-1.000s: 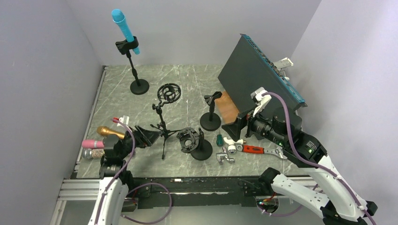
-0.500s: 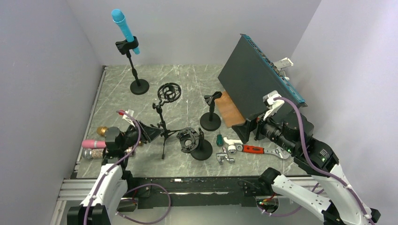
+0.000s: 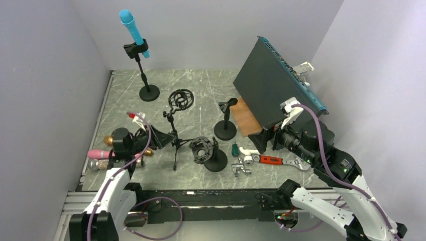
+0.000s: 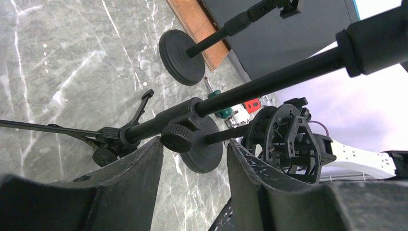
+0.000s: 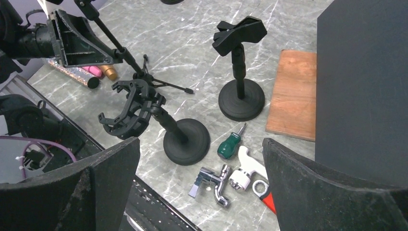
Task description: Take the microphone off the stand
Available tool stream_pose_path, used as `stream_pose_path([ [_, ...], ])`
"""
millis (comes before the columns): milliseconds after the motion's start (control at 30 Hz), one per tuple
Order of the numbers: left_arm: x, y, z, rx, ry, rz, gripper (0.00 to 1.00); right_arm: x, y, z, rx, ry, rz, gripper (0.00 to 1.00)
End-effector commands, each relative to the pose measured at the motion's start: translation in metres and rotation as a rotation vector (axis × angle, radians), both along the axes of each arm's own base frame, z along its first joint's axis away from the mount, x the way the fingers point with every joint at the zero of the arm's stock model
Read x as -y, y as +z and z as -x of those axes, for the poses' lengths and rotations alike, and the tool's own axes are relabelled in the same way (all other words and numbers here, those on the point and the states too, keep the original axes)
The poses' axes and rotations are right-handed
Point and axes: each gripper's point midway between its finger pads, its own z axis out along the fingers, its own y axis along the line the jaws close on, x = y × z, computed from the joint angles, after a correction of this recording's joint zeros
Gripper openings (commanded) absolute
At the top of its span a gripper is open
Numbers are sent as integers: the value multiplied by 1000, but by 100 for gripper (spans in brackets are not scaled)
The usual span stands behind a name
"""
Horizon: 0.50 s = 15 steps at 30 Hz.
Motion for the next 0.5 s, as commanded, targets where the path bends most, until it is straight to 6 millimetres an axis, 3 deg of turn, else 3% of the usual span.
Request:
stream_pose_path([
  [0,-7,5,-7,12,22,-66,53,5,0,-2,28,-17,13,100],
  [467,-4,2,-13,-23,-51,-25,51,0,-5,-4,11,-4,23,100],
])
